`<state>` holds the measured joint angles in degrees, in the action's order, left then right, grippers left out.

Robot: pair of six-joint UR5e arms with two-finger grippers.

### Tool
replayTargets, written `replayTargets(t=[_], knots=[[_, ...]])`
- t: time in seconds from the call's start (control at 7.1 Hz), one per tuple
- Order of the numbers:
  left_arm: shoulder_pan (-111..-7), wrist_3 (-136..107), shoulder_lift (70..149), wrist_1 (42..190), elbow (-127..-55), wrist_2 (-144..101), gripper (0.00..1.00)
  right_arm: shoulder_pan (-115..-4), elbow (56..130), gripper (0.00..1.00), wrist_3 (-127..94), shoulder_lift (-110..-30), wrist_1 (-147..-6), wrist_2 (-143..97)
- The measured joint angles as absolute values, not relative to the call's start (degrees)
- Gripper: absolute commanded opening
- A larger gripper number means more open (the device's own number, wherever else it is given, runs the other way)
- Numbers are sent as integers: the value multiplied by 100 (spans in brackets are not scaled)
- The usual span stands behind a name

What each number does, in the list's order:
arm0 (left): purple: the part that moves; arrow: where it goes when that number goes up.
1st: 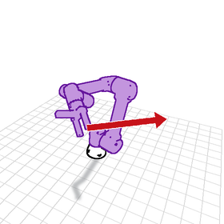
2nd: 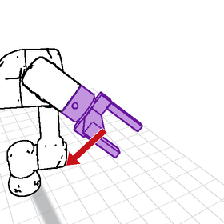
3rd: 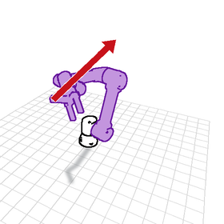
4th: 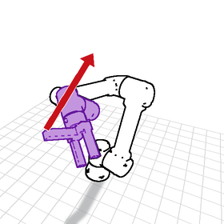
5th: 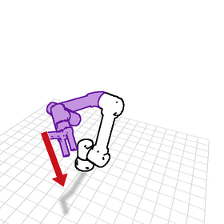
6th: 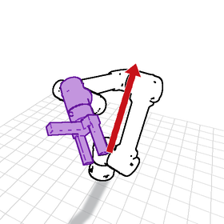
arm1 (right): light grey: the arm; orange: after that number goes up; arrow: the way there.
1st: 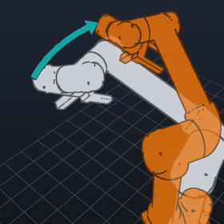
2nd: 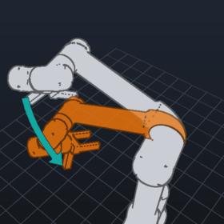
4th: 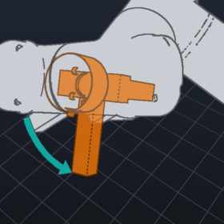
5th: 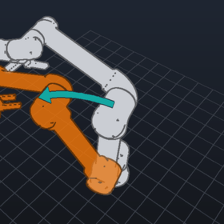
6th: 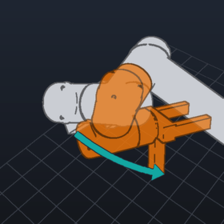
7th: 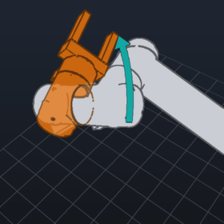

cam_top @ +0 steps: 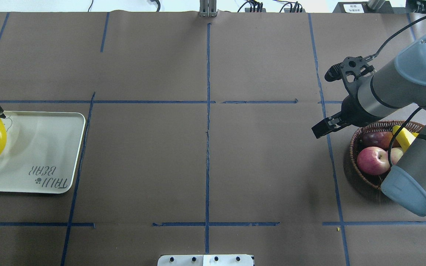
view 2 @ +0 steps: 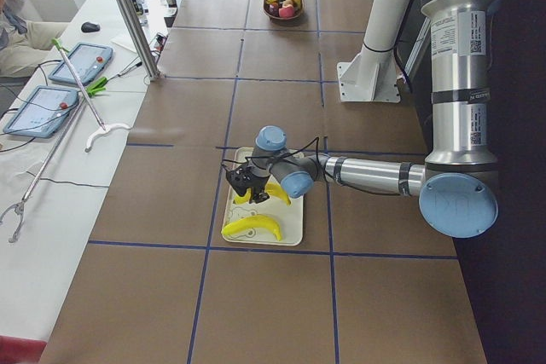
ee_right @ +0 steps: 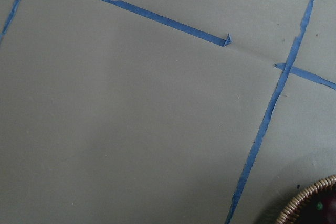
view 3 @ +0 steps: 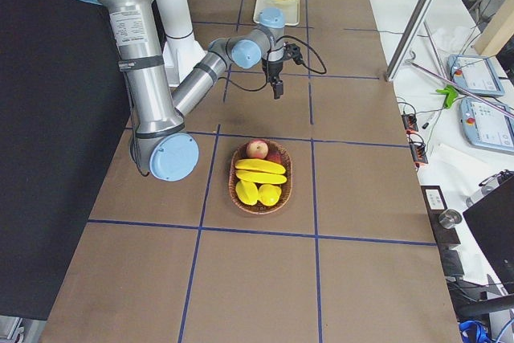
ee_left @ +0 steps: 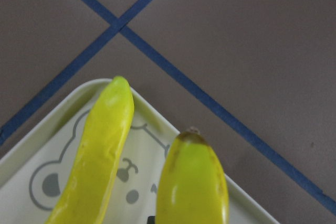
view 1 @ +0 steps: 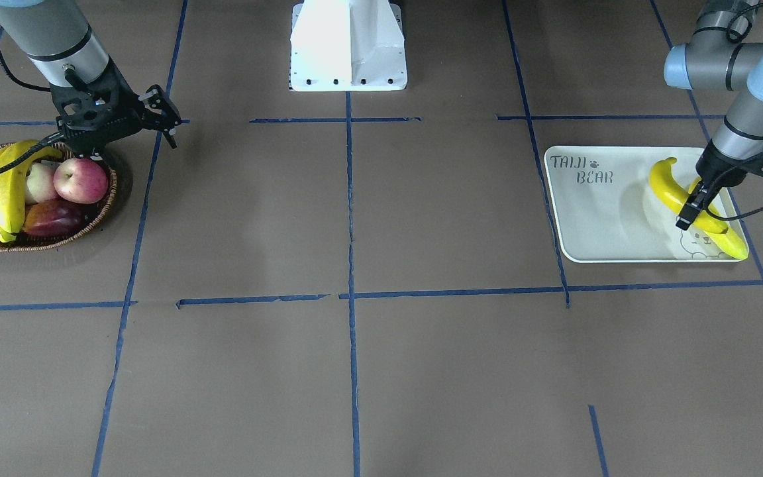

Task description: Transfer all bananas from basket to plate

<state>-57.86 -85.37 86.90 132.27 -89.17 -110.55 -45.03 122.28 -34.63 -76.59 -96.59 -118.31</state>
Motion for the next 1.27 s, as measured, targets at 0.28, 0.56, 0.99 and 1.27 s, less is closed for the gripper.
replayTargets(t=[0.28,0.56,0.99,1.27], knots=[[-5868,-8267,8754,13245,-8831,-11110,99,-4501,12226,100,-3463,-7653,-9659,-11830],[-5884,-8206,8728,13325,-8812,-11201,100,-4494,12223,100,-3463,-7645,-9659,-11824],[-6176,-7749,8647,13343,-9021,-11890,100,-4554,12237,100,-3451,-7656,-9659,-11837],[-6454,-7691,8663,13390,-9433,-12443,100,-4706,12381,100,-3174,-7936,-9653,-11849]])
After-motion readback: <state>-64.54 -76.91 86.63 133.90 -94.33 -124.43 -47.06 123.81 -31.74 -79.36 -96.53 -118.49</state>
